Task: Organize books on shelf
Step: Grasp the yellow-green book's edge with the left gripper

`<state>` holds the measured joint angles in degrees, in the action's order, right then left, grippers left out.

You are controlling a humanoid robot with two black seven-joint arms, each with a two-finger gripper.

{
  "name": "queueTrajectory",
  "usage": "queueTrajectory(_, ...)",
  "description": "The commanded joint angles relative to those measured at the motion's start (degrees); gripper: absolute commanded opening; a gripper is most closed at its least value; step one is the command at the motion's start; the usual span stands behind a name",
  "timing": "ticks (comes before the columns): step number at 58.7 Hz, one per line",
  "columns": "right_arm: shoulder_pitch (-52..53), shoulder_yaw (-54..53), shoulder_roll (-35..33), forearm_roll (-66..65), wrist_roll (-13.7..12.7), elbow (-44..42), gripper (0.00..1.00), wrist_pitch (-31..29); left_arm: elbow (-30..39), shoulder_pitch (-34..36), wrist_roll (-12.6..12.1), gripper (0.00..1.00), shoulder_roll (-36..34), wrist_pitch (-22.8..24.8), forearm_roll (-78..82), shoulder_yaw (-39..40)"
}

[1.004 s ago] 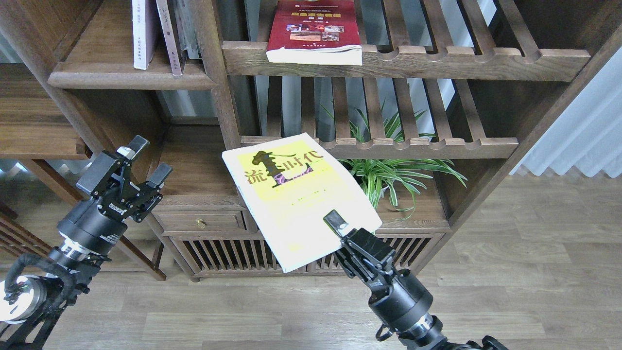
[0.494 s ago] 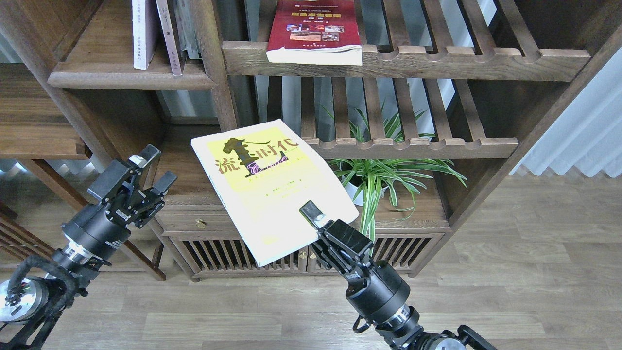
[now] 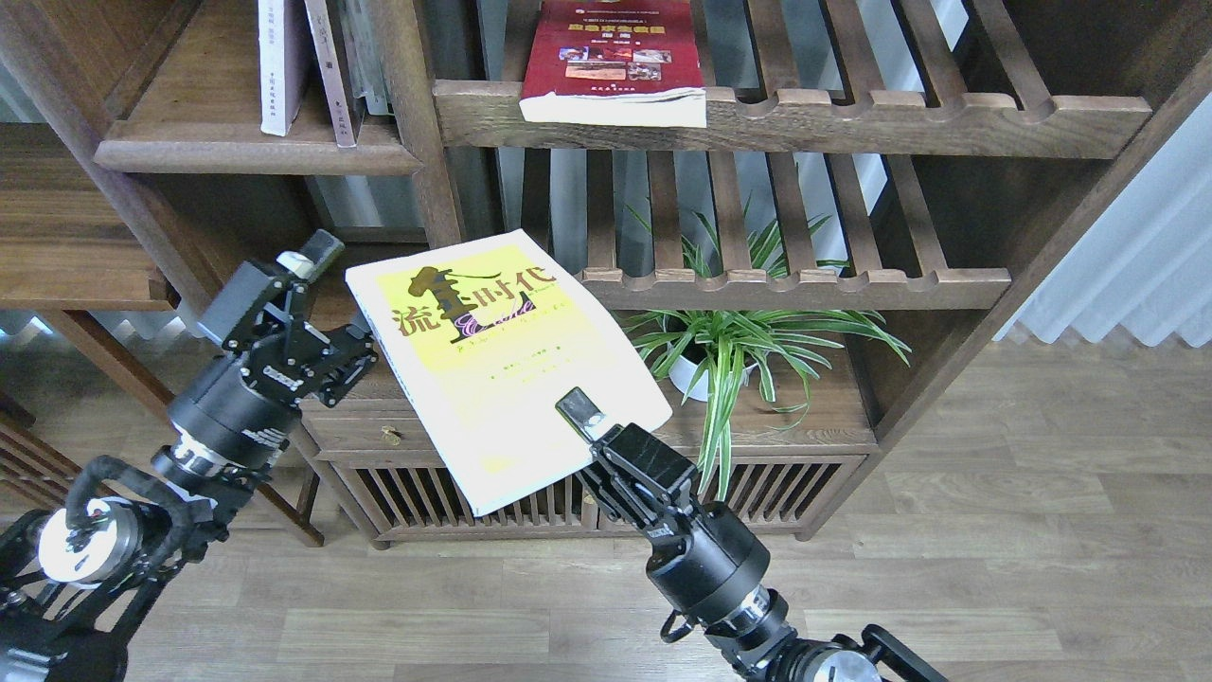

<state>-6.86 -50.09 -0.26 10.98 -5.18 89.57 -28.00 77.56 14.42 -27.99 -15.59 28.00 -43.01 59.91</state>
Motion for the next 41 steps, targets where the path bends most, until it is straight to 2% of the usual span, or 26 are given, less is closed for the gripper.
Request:
queueTrajectory(1, 0.0, 0.8, 0.3, -0.4, 0.0, 0.0, 0.07, 0.0, -0.2, 0.3, 0.0, 0.81, 0.3, 0.0, 0.0, -0.9)
queueTrajectory(5, 0.0, 0.9, 0.3, -0.5, 0.0, 0.0, 0.07, 0.0, -0.1, 0.3, 0.0, 0.75, 0.3, 0.0, 0.0, -0.9)
queueTrajectory(7, 0.0, 0.9, 0.3, -0.6, 0.0, 0.0, 0.07, 0.0, -0.1, 0.3, 0.0, 0.69, 0.1, 0.0, 0.0, -1.1)
queueTrajectory(8, 0.0, 0.9, 0.3, -0.6, 0.0, 0.0, 0.07, 0.0, -0.1, 0.1, 0.0, 0.49, 0.5, 0.0, -0.1, -0.9)
queueTrajectory(11, 0.1, 0.9, 0.3, -0.6, 0.0, 0.0, 0.07, 0.0, -0.1, -0.1, 0.0, 0.37, 0.4, 0.0, -0.1, -0.7)
queueTrajectory(18, 0.2, 0.9, 0.3, -0.6, 0.0, 0.0, 0.07, 0.0, 0.0, 0.4, 0.0, 0.31, 0.1, 0.0, -0.1, -0.6)
queueTrajectory(19, 0.2, 0.9, 0.3, -0.6, 0.0, 0.0, 0.07, 0.0, 0.0, 0.3, 0.0, 0.26, 0.1, 0.0, -0.1, -0.6)
queueTrajectory(25, 0.2, 0.9, 0.3, -0.6, 0.0, 0.0, 0.07, 0.0, 0.0, 0.3, 0.0, 0.11, 0.0, 0.0, -0.1, -0.1)
queueTrajectory(29, 0.2, 0.8, 0.3, -0.6, 0.0, 0.0, 0.08, 0.0, 0.0, 0.3, 0.0, 0.07, 0.0, 0.0, -0.1, -0.1)
queueTrajectory(38, 0.2, 0.2, 0.3, -0.7, 0.0, -0.1, 0.09, 0.0, 0.6, 0.4, 0.0, 0.06, -0.3, 0.0, -0.1, -0.1)
queueTrajectory(41, 0.4, -0.2, 0.1, -0.6, 0.1, -0.4, 0.12, 0.0, 0.7, 0.3, 0.0, 0.06, -1.1, 0.0, -0.1, -0.1)
